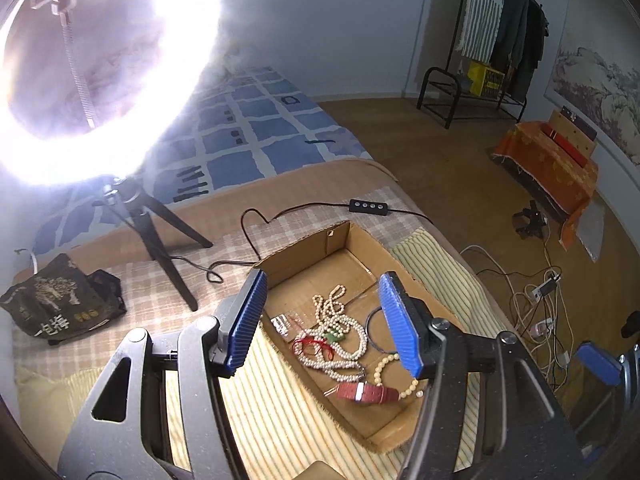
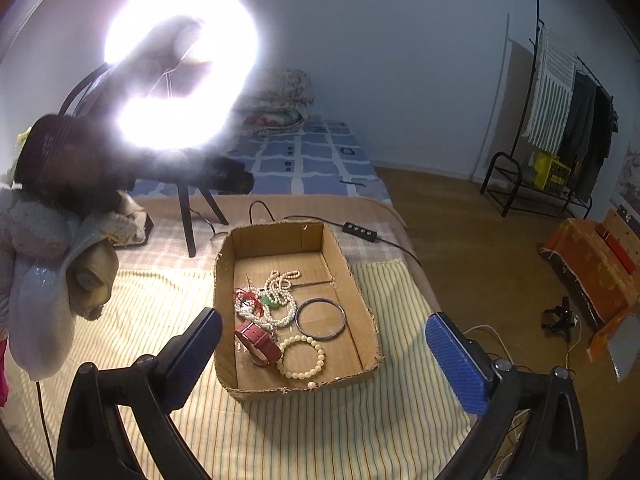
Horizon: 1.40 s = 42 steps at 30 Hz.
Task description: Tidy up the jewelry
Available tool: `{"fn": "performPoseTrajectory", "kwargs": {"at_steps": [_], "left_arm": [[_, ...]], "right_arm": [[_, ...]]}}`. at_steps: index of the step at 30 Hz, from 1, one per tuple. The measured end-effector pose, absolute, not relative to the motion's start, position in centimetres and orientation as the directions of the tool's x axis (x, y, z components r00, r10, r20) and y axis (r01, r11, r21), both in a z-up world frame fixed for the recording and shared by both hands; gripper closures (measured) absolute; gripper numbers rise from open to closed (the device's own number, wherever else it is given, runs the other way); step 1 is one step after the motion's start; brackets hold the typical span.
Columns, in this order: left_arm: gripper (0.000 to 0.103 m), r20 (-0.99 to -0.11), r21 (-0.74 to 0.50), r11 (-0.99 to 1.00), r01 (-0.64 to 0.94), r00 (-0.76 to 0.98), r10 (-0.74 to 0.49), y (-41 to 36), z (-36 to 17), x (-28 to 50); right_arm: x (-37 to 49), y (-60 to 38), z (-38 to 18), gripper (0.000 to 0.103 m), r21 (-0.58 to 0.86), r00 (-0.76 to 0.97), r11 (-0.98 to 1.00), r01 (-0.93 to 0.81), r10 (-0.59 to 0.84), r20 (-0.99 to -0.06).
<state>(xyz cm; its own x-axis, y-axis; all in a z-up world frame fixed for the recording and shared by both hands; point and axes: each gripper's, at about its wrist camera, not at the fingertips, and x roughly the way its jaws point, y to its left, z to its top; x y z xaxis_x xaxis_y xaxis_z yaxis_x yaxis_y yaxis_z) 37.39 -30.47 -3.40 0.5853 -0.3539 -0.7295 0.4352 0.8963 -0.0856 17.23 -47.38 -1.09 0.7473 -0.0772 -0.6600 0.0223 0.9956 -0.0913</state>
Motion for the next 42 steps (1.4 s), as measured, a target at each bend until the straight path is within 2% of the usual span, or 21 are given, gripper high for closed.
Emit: {"fn": "performPoseTrajectory", "kwargs": {"at_steps": [15,18,22,33,42], "left_arm": [[0.042,-0.649,-0.091,0.919,0.384,0.677,-0.347,-23.6,2.3,29.5],[0.033,-0.622,-0.089,0.922,0.377,0.702,-0.347,-22.0,3.3,27.3],[0.031,-0.594,-0.083,0.922,0.377,0.724,-0.350,-20.0,4.1,24.1],[0.028,-0.597,-0.030,0.927,0.375,0.737,-0.317,-16.7,2.2,17.6],[0.028,-0.597,-0.054,0.925,0.375,0.730,-0.331,-15.5,0.1,14.9]], "right_arm": [[12.2,-46.7,3.6,0.000,-0.093,0.802,0.993,0.069,-0.111,-0.587],[11.3,-46.5,4.2,0.000,-0.097,0.809,0.992,0.076,-0.118,-0.576],[10.5,-46.4,4.7,0.000,-0.095,0.819,0.992,0.080,-0.120,-0.562],[9.0,-45.0,5.5,0.000,-0.092,0.842,0.992,0.089,-0.124,-0.525],[8.3,-43.1,5.3,0.000,-0.096,0.860,0.993,0.063,-0.103,-0.500]]}}
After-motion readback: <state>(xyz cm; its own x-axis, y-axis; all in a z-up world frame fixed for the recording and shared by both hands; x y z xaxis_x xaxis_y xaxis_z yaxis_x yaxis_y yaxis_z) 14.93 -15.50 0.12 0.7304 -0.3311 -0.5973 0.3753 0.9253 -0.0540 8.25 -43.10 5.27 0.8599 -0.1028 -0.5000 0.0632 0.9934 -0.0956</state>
